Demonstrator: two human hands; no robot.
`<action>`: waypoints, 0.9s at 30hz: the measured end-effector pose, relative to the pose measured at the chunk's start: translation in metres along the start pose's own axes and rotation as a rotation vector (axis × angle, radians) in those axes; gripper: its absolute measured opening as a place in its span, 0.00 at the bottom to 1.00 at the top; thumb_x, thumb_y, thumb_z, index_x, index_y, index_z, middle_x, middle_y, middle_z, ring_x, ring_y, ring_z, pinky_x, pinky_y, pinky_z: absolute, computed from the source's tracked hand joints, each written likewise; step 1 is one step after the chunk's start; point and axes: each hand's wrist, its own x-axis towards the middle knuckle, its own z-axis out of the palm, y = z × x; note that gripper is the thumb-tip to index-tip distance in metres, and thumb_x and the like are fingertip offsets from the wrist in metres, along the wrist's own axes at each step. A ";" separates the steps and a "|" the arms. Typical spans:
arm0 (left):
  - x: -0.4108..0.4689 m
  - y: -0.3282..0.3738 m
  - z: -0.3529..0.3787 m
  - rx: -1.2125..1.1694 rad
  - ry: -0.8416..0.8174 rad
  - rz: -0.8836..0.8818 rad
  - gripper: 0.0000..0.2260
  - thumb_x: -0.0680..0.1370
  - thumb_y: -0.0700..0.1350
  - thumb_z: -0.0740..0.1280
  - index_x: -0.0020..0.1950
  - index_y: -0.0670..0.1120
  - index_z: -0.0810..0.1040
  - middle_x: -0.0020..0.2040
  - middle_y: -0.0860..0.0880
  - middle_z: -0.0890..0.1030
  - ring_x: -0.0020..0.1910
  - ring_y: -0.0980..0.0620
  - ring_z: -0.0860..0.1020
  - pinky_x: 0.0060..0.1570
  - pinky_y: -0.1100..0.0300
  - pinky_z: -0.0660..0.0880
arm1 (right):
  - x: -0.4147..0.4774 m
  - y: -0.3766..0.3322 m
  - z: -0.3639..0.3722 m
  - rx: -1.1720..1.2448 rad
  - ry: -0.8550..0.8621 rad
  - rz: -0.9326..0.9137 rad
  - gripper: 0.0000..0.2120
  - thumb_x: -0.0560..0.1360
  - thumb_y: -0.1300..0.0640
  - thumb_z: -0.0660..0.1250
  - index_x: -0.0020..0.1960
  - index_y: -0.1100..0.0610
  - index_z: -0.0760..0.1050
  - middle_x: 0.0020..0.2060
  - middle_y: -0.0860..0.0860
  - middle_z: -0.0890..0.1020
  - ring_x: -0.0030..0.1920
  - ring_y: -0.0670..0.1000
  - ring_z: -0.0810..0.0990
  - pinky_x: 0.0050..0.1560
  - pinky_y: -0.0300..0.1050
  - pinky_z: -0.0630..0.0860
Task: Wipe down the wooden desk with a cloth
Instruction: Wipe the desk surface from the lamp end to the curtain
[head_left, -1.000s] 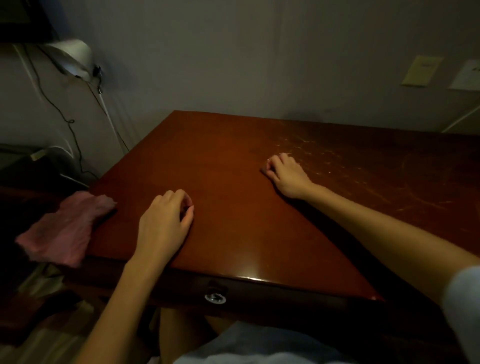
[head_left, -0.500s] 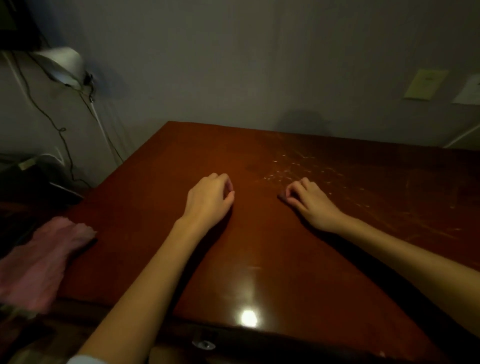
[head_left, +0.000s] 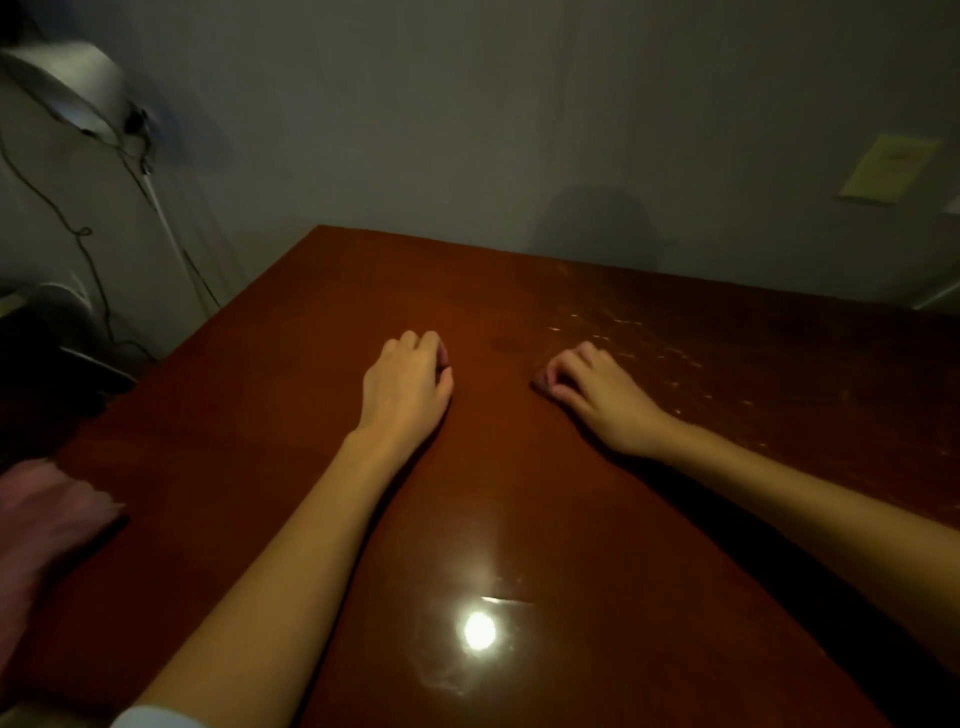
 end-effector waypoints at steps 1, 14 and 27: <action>-0.001 0.000 0.000 0.005 0.002 0.009 0.07 0.80 0.48 0.62 0.57 0.48 0.73 0.54 0.49 0.76 0.52 0.52 0.74 0.45 0.60 0.75 | 0.014 0.010 0.000 -0.018 0.034 0.066 0.05 0.80 0.49 0.56 0.53 0.49 0.68 0.53 0.47 0.68 0.56 0.49 0.69 0.55 0.43 0.67; -0.003 -0.001 0.004 -0.009 0.032 0.013 0.07 0.80 0.48 0.62 0.56 0.49 0.73 0.53 0.50 0.76 0.51 0.54 0.74 0.41 0.64 0.70 | 0.001 0.005 0.000 -0.009 -0.017 -0.094 0.03 0.80 0.49 0.56 0.52 0.47 0.67 0.54 0.47 0.69 0.55 0.48 0.69 0.55 0.45 0.67; -0.003 -0.001 0.005 -0.001 0.017 -0.013 0.05 0.79 0.49 0.62 0.54 0.51 0.73 0.51 0.52 0.75 0.49 0.53 0.74 0.41 0.60 0.75 | 0.061 0.003 0.017 -0.055 -0.010 -0.086 0.06 0.81 0.49 0.54 0.53 0.49 0.67 0.50 0.46 0.66 0.52 0.48 0.67 0.50 0.43 0.61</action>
